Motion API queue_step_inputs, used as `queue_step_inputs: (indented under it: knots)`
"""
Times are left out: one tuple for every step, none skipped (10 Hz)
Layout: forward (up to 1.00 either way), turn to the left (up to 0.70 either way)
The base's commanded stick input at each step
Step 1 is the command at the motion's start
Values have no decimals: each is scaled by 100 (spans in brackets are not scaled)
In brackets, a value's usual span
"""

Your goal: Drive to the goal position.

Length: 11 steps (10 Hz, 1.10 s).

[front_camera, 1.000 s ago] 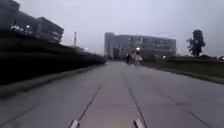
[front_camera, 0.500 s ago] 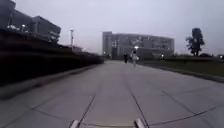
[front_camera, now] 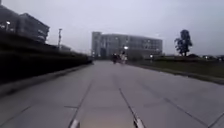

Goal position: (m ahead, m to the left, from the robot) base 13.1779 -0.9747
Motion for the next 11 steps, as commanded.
queue_step_inputs:
  knots:
    - [85, -18]
    - [85, -33]
    - [85, -34]
    - [85, -34]
    - [85, -22]
    - [85, 0]
    - [85, 0]
    - [85, 0]
    - [85, 0]
    - [85, 0]
    - [85, 0]
